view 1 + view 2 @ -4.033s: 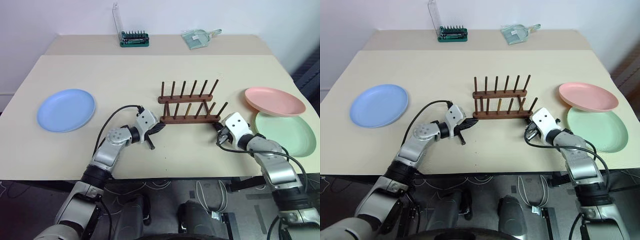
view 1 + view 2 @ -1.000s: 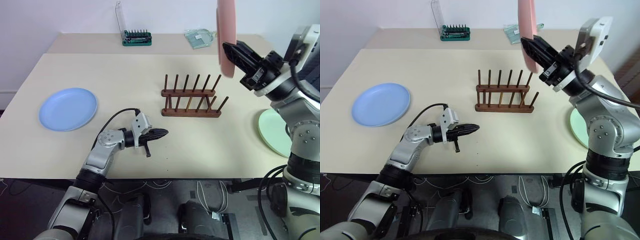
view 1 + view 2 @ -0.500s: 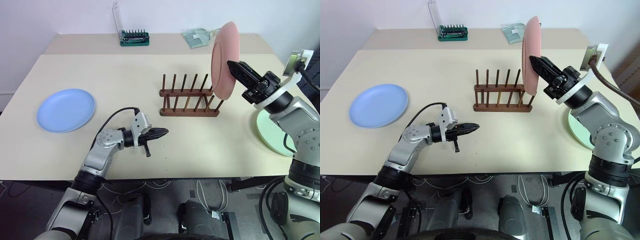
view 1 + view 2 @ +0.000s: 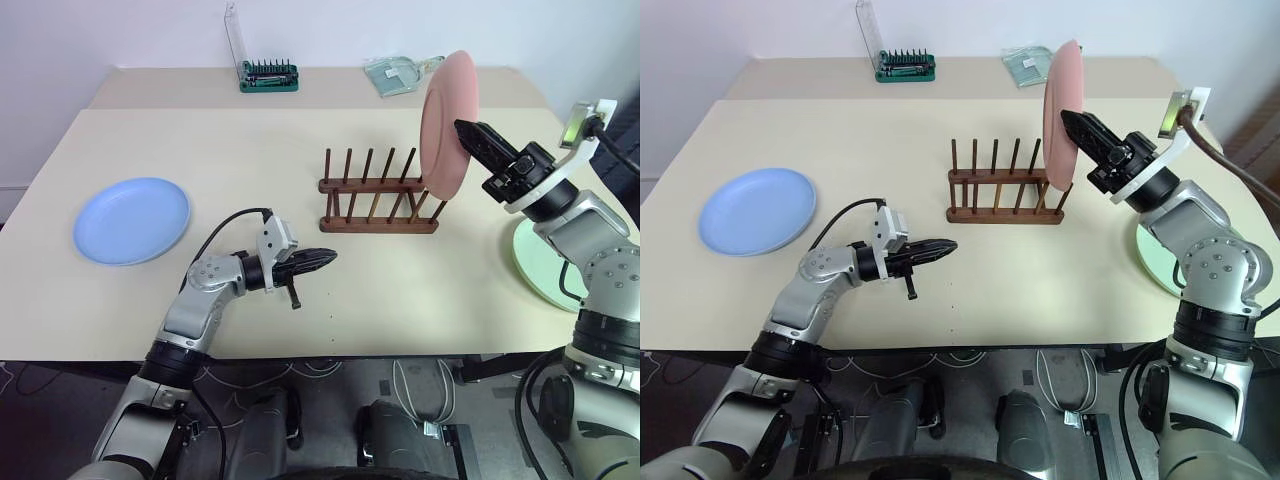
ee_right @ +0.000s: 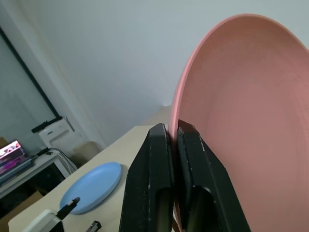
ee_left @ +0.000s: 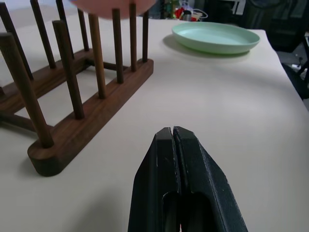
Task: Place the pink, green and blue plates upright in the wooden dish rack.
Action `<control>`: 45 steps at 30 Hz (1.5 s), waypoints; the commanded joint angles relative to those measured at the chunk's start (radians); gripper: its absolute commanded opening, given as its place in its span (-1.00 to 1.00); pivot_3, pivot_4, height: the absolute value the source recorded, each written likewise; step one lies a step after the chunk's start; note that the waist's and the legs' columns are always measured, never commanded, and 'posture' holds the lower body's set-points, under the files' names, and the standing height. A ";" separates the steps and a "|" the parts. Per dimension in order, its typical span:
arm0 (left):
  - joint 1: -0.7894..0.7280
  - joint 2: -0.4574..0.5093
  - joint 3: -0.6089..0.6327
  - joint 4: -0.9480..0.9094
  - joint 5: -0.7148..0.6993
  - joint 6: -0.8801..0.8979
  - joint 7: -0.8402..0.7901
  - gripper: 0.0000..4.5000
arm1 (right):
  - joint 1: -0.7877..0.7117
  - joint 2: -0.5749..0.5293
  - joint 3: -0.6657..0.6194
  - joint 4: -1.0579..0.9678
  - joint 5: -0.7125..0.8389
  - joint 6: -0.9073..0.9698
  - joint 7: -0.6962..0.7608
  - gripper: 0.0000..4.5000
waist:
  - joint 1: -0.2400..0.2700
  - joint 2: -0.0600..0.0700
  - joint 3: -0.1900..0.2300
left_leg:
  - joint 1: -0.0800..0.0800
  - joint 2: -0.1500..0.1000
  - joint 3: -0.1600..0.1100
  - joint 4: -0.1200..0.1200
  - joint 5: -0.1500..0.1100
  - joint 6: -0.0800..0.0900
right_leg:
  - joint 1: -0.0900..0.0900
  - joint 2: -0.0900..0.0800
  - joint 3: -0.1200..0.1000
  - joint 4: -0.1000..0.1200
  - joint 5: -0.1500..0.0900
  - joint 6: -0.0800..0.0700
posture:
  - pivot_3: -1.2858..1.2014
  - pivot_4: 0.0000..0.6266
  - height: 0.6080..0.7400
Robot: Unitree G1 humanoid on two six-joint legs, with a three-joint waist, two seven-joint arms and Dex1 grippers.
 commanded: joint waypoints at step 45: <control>-0.021 -0.010 -0.017 0.018 -0.029 0.012 -0.125 -1.00 | 0.656 -0.438 0.019 -0.214 -0.675 -0.102 0.061 0.97 | 0.003 0.002 0.000 | 0.000 0.001 0.000 -0.001 -0.002 0.003 | 0.000 0.000 0.001 -0.002 0.000 0.000 | 0.03 -0.52 0.94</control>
